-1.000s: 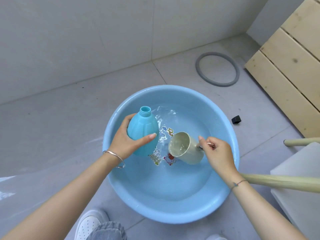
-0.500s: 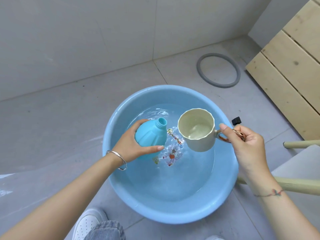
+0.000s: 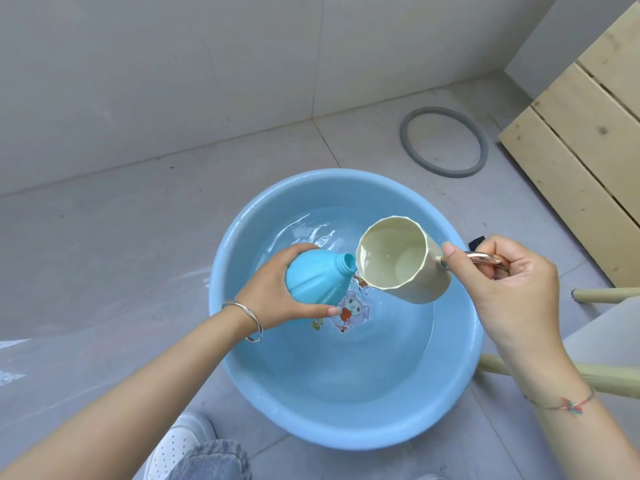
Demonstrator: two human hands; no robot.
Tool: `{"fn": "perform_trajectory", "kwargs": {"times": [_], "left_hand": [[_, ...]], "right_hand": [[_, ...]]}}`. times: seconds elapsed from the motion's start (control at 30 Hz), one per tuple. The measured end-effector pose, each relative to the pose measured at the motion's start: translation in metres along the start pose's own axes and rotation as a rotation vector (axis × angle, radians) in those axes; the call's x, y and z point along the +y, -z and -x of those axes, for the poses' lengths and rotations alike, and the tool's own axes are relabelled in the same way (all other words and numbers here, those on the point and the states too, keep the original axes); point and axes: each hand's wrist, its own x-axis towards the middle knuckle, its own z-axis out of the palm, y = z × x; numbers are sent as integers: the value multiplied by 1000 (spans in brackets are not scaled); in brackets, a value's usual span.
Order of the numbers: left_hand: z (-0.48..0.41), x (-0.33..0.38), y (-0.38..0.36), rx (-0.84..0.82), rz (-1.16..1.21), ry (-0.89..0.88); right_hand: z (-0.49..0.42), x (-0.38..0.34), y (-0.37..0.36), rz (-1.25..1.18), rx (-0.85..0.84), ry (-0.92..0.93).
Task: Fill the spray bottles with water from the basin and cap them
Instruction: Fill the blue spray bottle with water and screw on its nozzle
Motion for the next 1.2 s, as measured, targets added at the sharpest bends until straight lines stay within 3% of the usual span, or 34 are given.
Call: {"fn": "perform_trajectory", "kwargs": {"times": [1.2], "left_hand": [[2,-2,-3,4,-2,29]], "right_hand": [[-4,-18,3,318,31,375]]}}
